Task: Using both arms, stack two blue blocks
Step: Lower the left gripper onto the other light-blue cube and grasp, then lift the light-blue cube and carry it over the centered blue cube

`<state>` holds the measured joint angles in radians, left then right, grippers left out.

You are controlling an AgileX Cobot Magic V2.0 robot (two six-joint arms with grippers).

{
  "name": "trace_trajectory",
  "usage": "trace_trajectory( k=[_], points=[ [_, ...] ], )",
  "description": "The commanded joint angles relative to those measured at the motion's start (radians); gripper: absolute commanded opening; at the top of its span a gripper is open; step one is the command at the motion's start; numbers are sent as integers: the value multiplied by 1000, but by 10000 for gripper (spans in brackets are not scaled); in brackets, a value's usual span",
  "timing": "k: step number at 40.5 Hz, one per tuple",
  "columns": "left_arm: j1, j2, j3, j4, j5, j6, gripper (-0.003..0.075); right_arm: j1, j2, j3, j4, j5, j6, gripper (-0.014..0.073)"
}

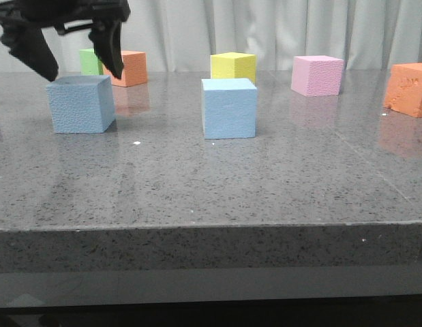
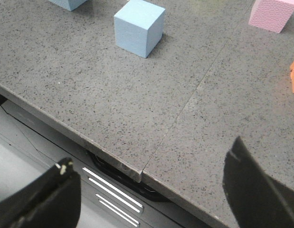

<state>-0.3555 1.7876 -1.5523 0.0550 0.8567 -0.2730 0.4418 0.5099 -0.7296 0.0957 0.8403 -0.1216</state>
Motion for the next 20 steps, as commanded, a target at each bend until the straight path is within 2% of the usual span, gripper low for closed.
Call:
trace_trajectory(
  k=[1,8,16,20],
  points=[
    [-8,-15,-35,7,-35,-18,606,-6,3,-25,-6,-67,-11,615],
    [-8,32,-35,7,-32,-18,595,-6,3,-25,-6,-67,-11,615],
    [-8,47,-35,1,-27,-18,478,-6,3,-25,-6,-67,-11,615],
    [-8,43,-37,-1,-27,-18,459,-6,3,-25,-6,-67,-11,615]
  ],
)
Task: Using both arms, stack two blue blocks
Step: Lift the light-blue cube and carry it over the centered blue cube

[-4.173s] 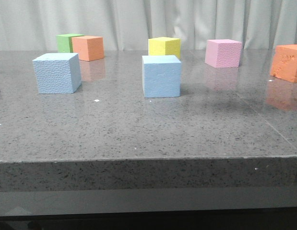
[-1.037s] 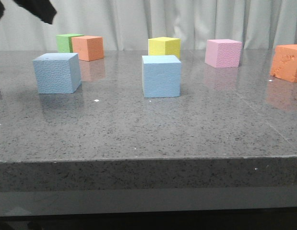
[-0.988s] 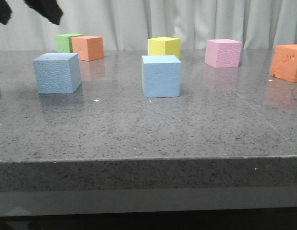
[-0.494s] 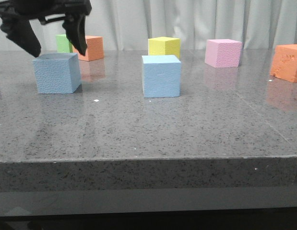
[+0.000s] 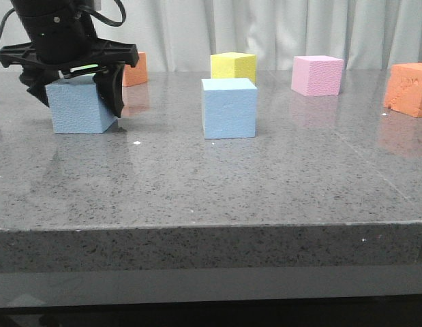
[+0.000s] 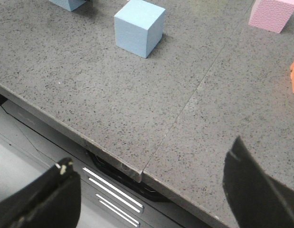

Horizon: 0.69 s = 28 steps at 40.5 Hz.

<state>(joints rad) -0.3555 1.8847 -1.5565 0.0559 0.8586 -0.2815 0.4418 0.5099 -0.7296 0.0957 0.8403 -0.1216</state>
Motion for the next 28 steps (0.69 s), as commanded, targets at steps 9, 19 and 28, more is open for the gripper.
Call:
trace_trajectory(
  k=[9,19,28],
  points=[
    [-10,-71,-90,-25,32,149,460,-6,3,-25,-6,-67,-11,615],
    [-51,-71,-286,-204,150,567,459,-6,3,-25,-6,-67,-11,615],
    [-140,-71,-385,-316,168,941,459,-6,3,-25,-6,-67,-11,615]
  ],
)
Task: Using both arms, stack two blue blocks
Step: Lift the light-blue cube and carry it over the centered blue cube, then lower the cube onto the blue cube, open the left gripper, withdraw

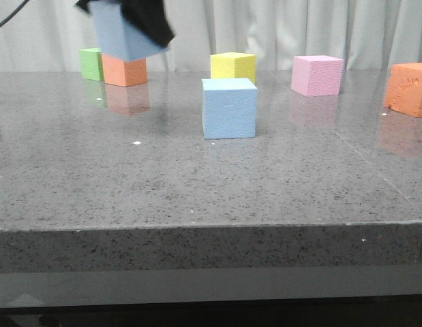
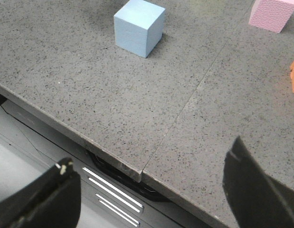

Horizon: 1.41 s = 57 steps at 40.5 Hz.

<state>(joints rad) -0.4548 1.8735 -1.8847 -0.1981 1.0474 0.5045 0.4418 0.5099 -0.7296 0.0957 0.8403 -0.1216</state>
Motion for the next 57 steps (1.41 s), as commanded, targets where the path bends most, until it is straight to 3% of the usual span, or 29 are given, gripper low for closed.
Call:
trace_trajectory(
  k=[1,13,52,57],
  points=[
    [-52,-60,-62,-65,-21,198,459,-6,3,-25,-6,-67,-11,615],
    [-188,-46,-69,-62,-36,498,459,-6,3,-25,-6,-67,-11,615],
    [-197,63,-69,-34,-93,517,460,-6,3,-25,-6,-67,-11,615],
    [-197,70,-69,-34,-94,517,487,-6,3,-25,-6,-67,-11,615]
  ],
)
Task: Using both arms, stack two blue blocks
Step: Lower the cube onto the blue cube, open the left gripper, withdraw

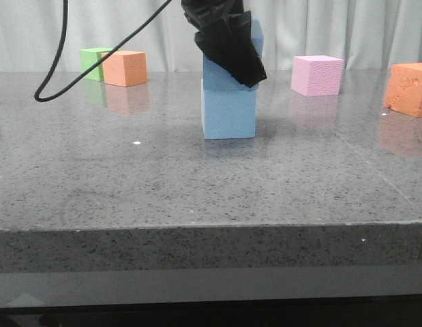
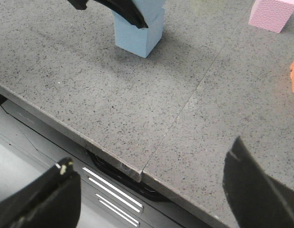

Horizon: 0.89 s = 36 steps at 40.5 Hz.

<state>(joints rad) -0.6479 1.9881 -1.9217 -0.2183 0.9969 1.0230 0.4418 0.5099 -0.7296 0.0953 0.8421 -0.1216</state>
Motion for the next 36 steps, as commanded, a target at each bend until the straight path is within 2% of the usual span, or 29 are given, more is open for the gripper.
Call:
trace_trajectory(
  k=[1,6,8,23,36],
  points=[
    [-4,-45,-32,-14,-44,-1,505,-6,3,-25,-5,-68,-11,615],
    [-4,-45,-32,-12,-65,-1,587,-6,3,-25,-5,-68,-11,615],
    [-4,-45,-32,-10,-83,-4,596,-6,3,-25,-5,-68,-11,615],
    [-4,-75,-32,-7,-101,-29,596,-6,3,-25,-5,-68,-11,615],
    [-2,-205,-32,-56,-28,-32,596,-6,3,-25,-5,-68,-11,615]
  ],
)
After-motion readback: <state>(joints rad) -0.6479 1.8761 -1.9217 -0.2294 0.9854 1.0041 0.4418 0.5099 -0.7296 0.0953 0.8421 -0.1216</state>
